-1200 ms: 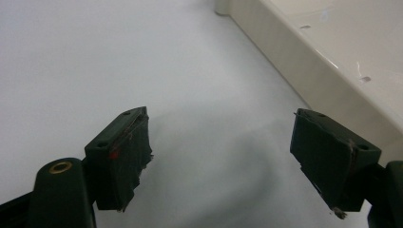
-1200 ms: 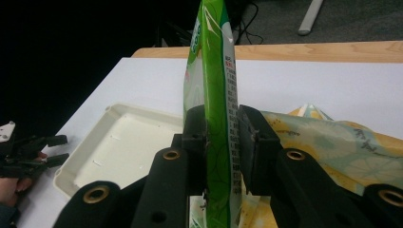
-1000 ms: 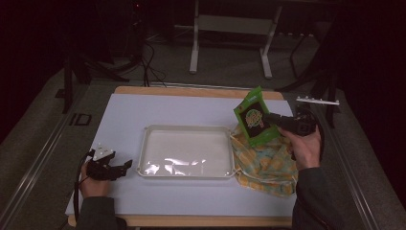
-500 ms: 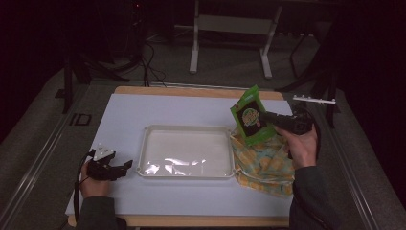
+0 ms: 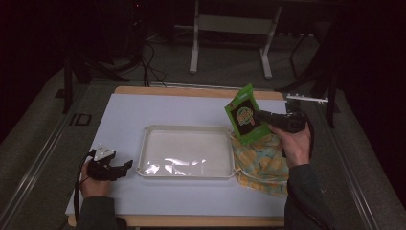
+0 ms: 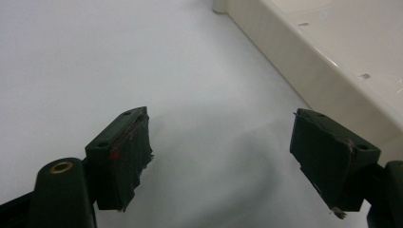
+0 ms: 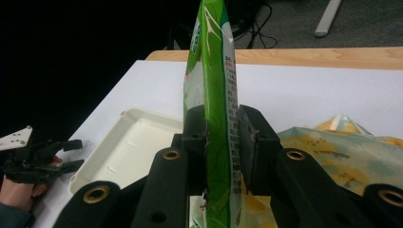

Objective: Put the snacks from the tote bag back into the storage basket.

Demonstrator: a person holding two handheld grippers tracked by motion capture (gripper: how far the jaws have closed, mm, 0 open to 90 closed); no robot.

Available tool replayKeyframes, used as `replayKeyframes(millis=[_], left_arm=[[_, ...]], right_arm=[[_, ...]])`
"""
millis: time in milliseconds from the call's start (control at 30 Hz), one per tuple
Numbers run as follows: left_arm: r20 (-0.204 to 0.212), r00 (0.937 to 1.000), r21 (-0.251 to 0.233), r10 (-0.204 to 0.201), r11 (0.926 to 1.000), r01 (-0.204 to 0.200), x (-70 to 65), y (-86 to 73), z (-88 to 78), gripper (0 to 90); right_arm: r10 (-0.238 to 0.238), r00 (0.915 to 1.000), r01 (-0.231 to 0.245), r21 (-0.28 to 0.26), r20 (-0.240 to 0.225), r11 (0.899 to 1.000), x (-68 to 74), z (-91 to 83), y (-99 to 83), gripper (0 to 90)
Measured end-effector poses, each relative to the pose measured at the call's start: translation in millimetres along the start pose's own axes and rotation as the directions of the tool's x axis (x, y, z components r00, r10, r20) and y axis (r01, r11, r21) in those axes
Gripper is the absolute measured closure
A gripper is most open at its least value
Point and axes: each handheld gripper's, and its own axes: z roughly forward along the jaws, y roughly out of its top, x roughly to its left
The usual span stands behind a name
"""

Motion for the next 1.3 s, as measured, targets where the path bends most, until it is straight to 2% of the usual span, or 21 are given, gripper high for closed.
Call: replayKeyframes(millis=[1300], left_arm=[[0.001,1.0000,0.000,0.002,1.0000,-0.002,-0.2,-0.1,-0.1,21.7]], right_arm=[[-0.002,0.9985,0.004,0.020,-0.055,1.000,21.6,33.9,-3.4,74.1]])
